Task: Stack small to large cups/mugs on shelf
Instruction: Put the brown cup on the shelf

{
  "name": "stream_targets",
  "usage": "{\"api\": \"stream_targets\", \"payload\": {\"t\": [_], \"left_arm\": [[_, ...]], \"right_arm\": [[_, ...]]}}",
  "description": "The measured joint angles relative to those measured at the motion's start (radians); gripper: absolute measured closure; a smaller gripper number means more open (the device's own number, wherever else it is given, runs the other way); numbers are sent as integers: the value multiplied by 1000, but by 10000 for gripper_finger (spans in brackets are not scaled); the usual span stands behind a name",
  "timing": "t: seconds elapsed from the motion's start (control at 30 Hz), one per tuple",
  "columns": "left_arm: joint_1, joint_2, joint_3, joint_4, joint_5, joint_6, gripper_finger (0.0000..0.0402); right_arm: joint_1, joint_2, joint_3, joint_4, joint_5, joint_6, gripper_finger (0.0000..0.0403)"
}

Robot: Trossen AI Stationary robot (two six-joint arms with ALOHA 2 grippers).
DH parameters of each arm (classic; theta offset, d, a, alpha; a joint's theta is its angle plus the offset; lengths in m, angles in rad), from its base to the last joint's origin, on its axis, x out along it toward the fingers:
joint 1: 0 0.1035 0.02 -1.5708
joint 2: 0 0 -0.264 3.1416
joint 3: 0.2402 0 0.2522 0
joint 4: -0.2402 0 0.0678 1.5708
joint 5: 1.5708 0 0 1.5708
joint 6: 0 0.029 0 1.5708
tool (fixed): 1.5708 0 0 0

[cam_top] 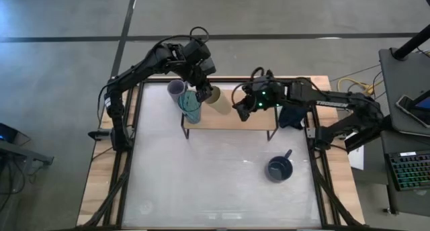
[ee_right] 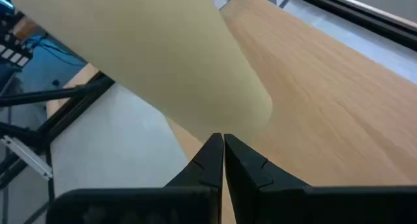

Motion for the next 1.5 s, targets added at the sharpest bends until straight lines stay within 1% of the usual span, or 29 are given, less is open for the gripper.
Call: {"api": "stream_targets", "payload": {"t": [0.17, 0.37, 0.57, 0.8, 0.97, 1.23, 1.33, 1.5], "left_arm": [[0, 0, -62, 2, -3, 0, 401], [0, 0, -100, 41, -3, -17, 401], [0, 0, -106, 43, 1, -17, 401], [0, 0, -103, 66, 1, -18, 402], [0, 0, -105, 66, 2, -20, 402], [0, 0, -99, 68, 3, -52, 401], [0, 0, -102, 70, 8, -65, 391], [-1, 0, -103, 70, 11, -69, 347]], "right_arm": [[0, 28, 20, 3, 1, -13, 394], [0, 28, 18, -3, 0, -15, 394], [0, 35, 10, -3, -21, -1, 394], [0, 74, 3, 1, -30, -1, 394], [0, 96, 3, 22, -75, -1, 394], [0, 107, 3, 28, -80, -2, 394], [0, 107, 3, 30, -80, -4, 394], [0, 107, 3, 30, -79, -4, 394]]}}
